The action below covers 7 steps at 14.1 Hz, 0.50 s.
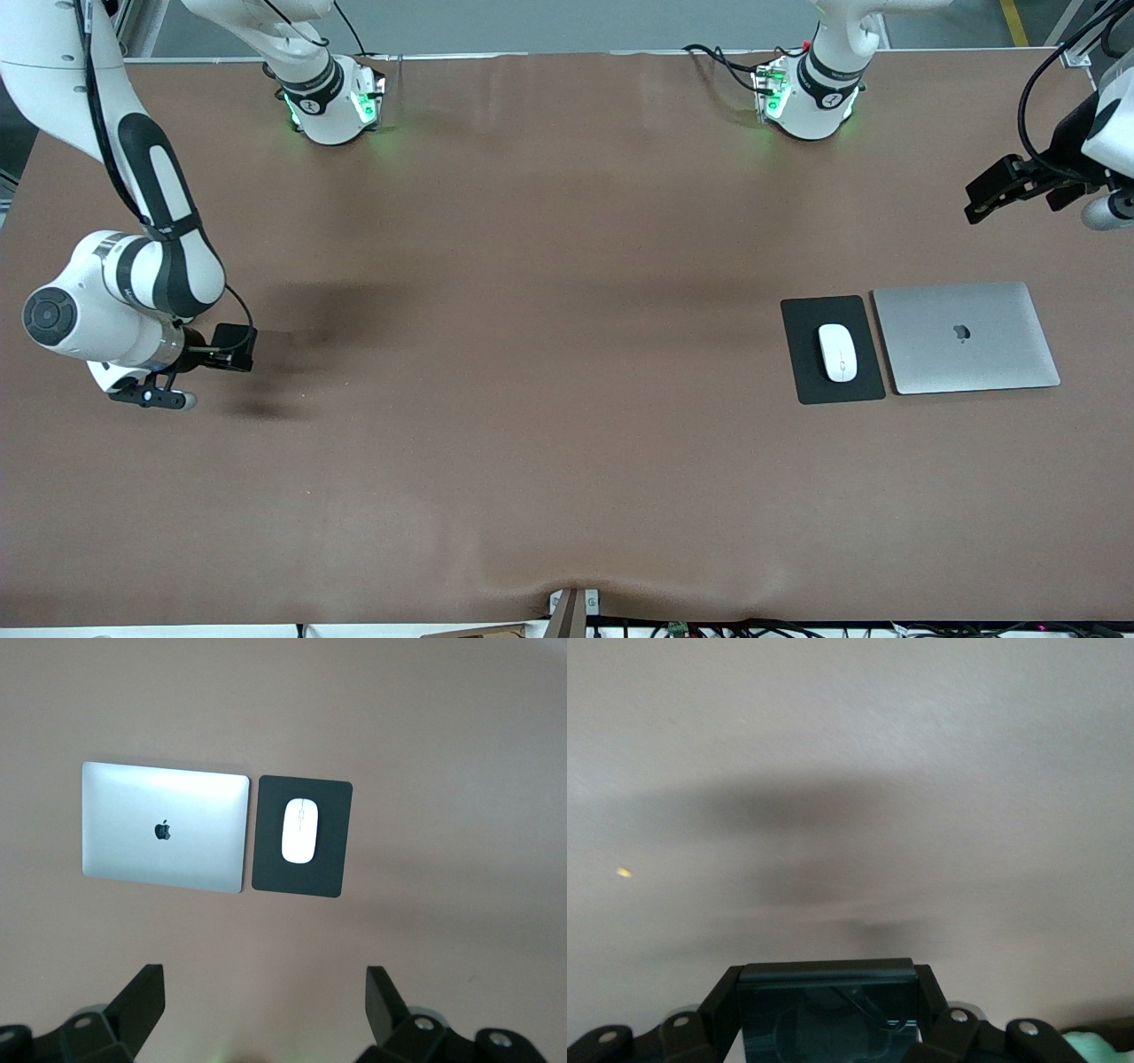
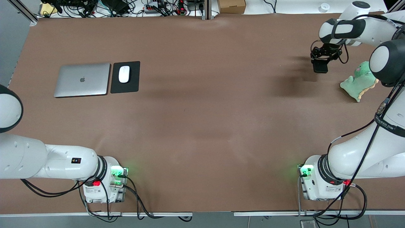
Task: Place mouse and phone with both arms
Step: 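Lower the black phone beside the green plush toy with the right gripper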
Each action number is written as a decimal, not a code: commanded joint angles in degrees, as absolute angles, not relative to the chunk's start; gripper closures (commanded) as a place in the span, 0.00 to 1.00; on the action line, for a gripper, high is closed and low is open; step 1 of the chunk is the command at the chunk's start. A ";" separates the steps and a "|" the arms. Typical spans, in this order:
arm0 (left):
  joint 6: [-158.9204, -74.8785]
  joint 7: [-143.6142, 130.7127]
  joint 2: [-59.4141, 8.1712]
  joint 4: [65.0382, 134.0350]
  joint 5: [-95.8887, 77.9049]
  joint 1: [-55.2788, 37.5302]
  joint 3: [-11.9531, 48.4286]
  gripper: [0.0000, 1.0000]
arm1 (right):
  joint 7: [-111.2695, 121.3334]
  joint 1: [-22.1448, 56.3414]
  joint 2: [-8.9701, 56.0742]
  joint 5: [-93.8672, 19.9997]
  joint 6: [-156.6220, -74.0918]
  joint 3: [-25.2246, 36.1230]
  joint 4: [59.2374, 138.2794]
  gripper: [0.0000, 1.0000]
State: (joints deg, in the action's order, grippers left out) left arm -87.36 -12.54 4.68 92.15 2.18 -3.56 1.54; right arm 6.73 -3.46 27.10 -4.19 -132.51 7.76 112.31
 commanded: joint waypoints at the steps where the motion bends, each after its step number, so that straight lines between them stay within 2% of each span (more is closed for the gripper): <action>1: -87.89 -11.16 6.06 93.78 0.70 -4.31 0.88 0.00 | 10.45 -6.06 26.45 -3.43 -132.89 6.50 114.69 0.67; 7: -87.01 -7.12 5.27 92.46 -0.53 -3.78 0.79 0.00 | 12.13 -7.73 28.04 -3.43 -137.63 6.50 116.89 0.61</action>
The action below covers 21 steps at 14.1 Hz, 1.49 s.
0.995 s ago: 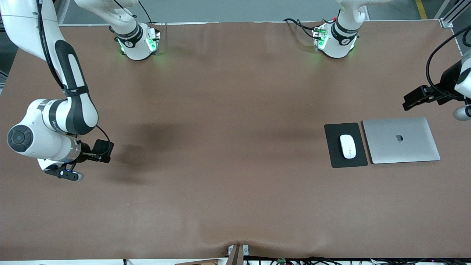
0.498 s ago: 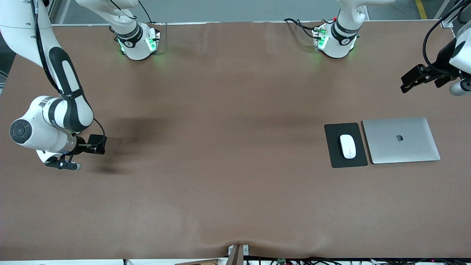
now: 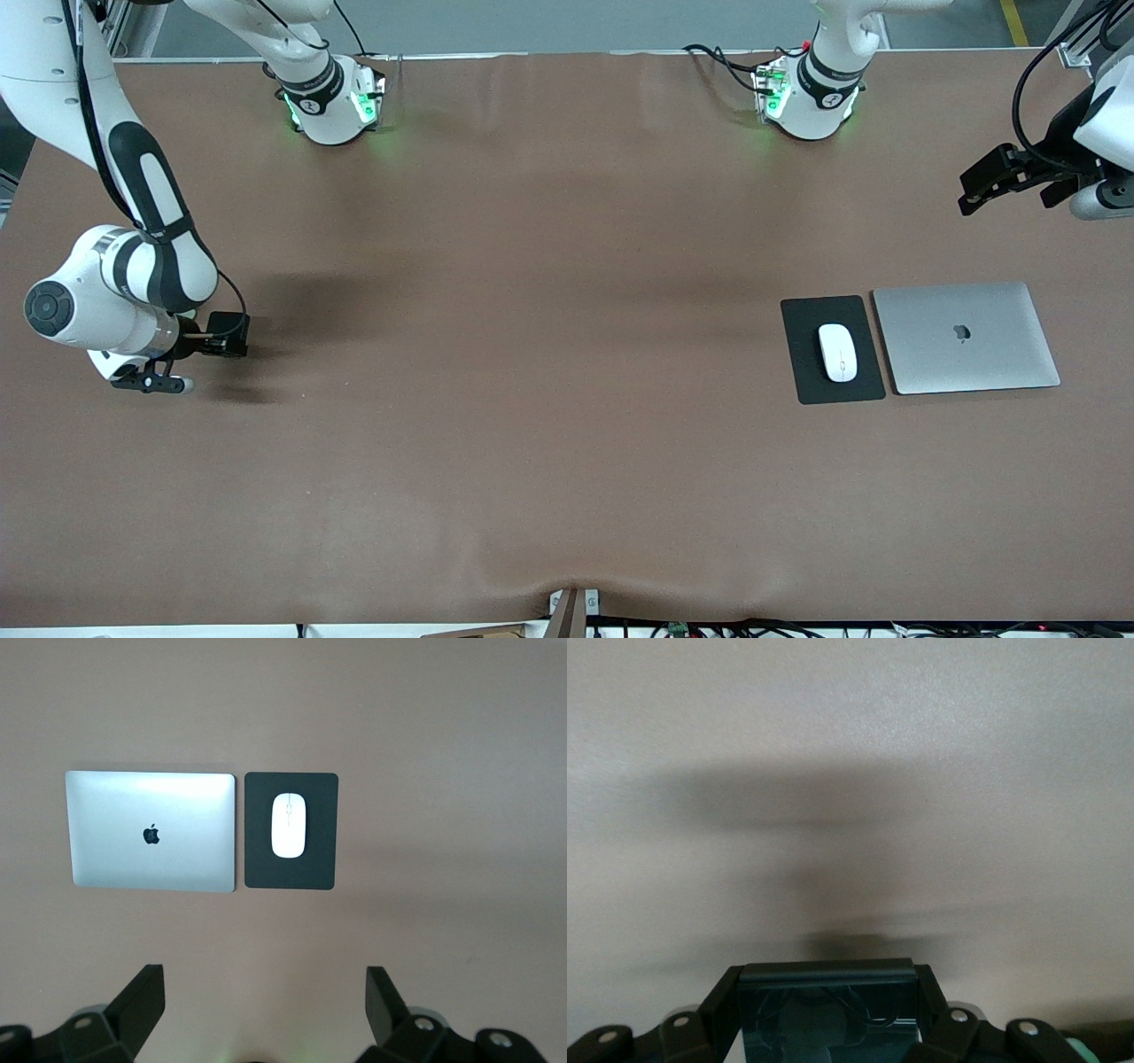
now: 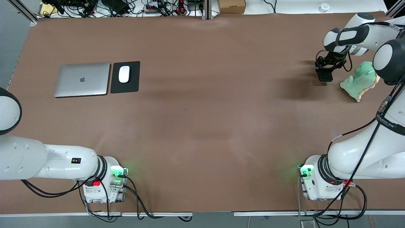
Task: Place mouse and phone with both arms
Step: 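Lower the black phone beside the green plush toy with the right gripper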
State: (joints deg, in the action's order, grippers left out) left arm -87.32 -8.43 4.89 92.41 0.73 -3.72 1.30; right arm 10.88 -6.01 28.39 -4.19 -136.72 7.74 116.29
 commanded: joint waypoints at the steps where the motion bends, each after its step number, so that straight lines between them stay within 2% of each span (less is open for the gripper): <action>1: -86.32 -7.03 5.19 92.72 -0.61 -3.69 0.70 0.00 | 12.22 -7.82 28.30 -3.43 -137.72 6.50 116.89 0.61; 10: -85.43 -7.12 5.54 93.25 -0.53 -3.52 0.53 0.00 | 14.68 -10.02 29.18 -3.51 -138.87 6.42 117.86 0.59; 11: -85.43 -7.21 5.54 93.25 -0.44 -3.52 0.44 0.00 | 14.68 -10.02 29.09 -3.52 -138.87 6.42 118.30 0.56; 12: -85.34 -7.21 5.62 93.34 -0.44 -3.52 0.44 0.00 | 14.68 -10.02 29.18 -3.52 -138.87 6.50 118.47 0.43; 14: -84.99 -7.12 5.80 93.43 -0.44 -3.60 0.44 0.00 | 14.68 -9.93 29.18 -3.52 -138.78 6.50 118.91 0.00; 18: -84.81 -7.21 5.80 93.25 -0.44 -3.52 0.35 0.00 | 14.68 -9.58 28.66 -3.52 -138.08 6.50 118.74 0.00; 21: -84.73 -7.21 5.80 92.90 -0.44 -3.52 0.26 0.00 | 14.24 -8.88 25.50 -3.52 -134.67 6.07 116.64 0.00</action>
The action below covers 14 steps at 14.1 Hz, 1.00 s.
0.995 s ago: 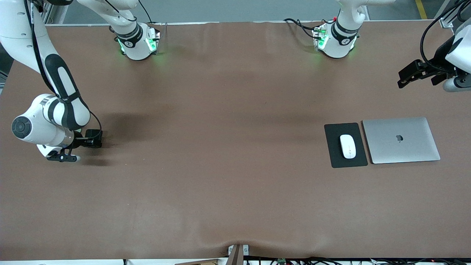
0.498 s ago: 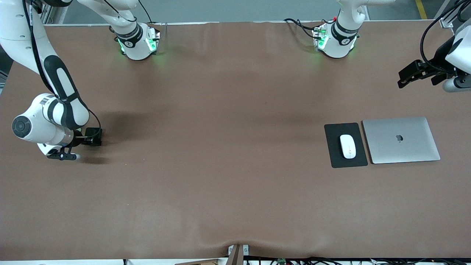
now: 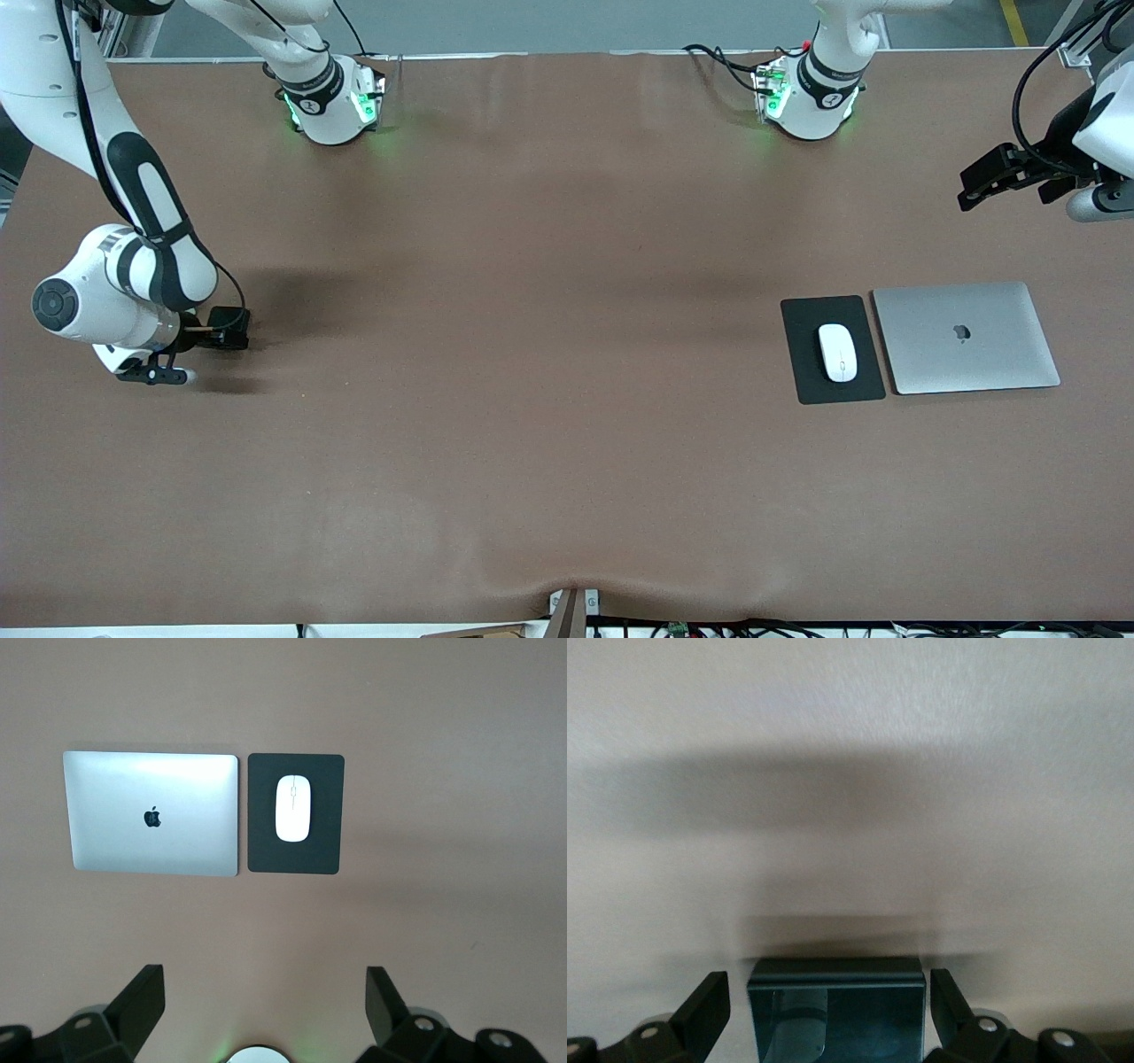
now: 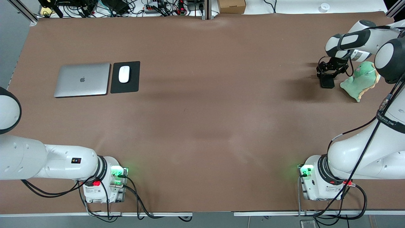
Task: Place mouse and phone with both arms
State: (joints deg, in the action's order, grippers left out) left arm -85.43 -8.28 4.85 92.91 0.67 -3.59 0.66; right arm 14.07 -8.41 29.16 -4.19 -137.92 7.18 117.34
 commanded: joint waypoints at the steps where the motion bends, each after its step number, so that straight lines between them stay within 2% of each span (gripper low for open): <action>1: -84.73 -7.21 5.71 92.81 -0.27 -3.52 0.26 0.00 | 13.98 -8.01 24.71 -3.52 -132.13 6.15 114.72 0.00; 7: -84.73 -7.38 5.01 91.06 0.35 -3.60 0.35 0.00 | 14.24 -6.60 16.18 -3.43 -110.00 6.06 100.58 0.00; 11: -84.73 -8.00 5.01 91.05 0.35 -3.60 0.26 0.00 | 13.89 -5.10 14.51 -3.43 -94.34 5.89 88.27 0.00; 14: -84.64 -7.91 5.10 90.97 0.35 -3.52 0.26 0.00 | 12.75 -1.94 9.42 -3.43 -89.57 5.98 86.48 0.00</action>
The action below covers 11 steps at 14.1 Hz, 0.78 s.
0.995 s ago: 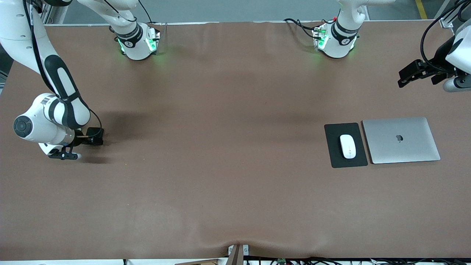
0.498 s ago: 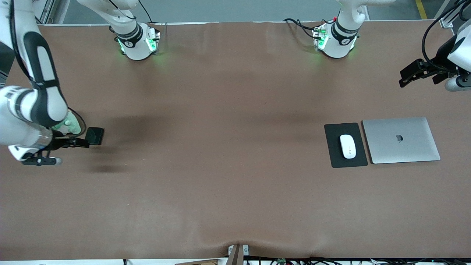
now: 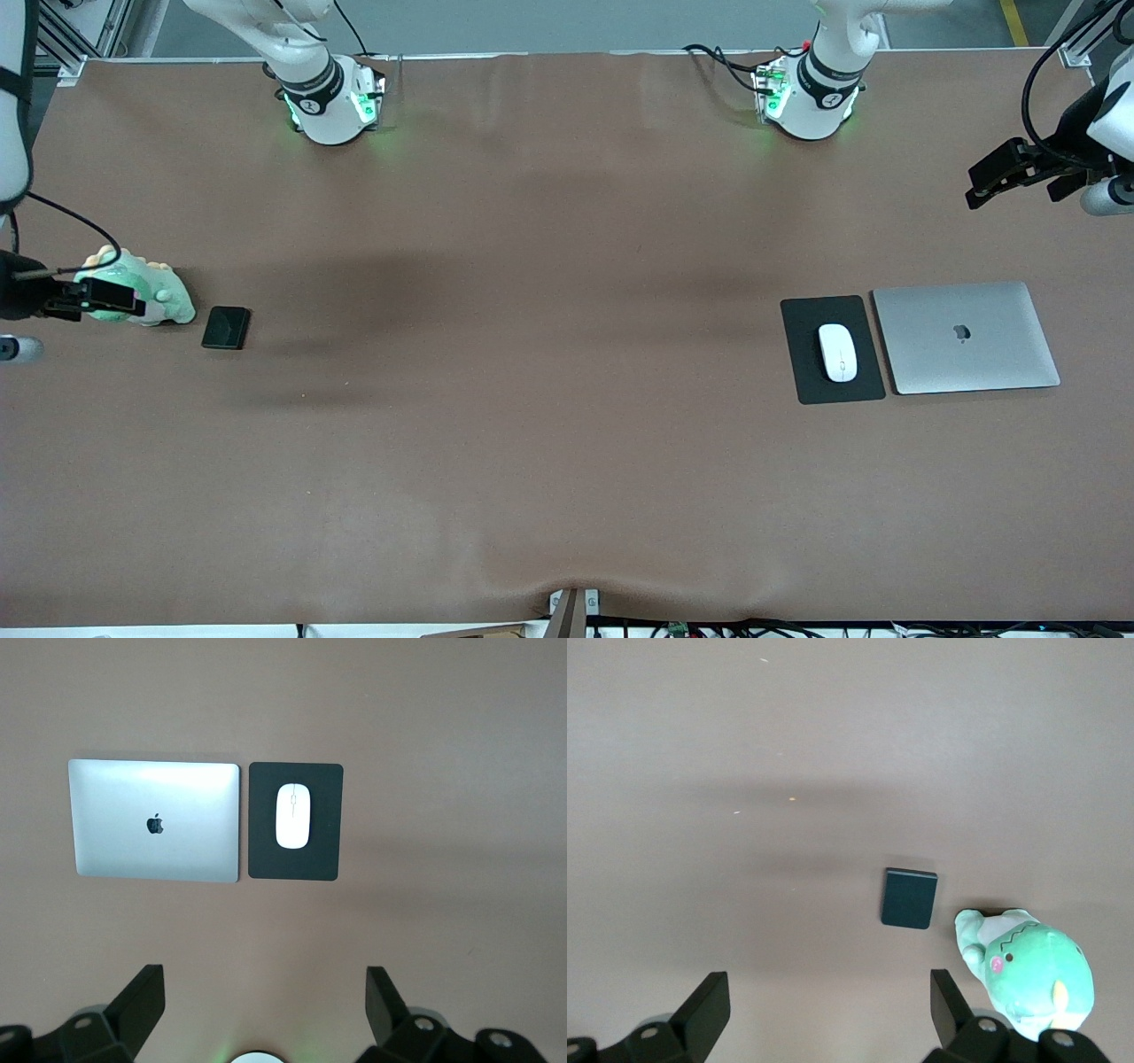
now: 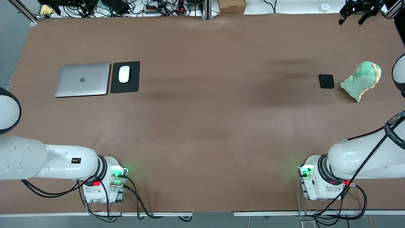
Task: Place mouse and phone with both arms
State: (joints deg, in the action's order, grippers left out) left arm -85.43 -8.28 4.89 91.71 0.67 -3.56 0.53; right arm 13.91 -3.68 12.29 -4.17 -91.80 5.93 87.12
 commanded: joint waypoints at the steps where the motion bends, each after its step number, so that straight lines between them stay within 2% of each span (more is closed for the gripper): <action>1: -84.55 -7.91 5.10 90.97 0.35 -3.52 0.26 0.00 | 11.96 -1.59 8.01 -3.60 -87.99 5.63 86.40 0.00; 6: -84.38 -7.73 5.10 90.97 0.35 -3.52 0.18 0.00 | 3.11 -0.70 2.21 -3.70 -82.19 1.33 86.13 0.00; 9: -84.38 -7.65 5.10 90.97 0.26 -3.43 0.18 0.00 | -0.34 -0.88 0.79 -3.51 -77.62 -0.09 85.26 0.00; 11: -84.38 -7.47 5.10 90.97 0.26 -3.43 0.18 0.00 | -0.53 -0.79 0.44 -3.43 -77.52 -0.44 84.82 0.00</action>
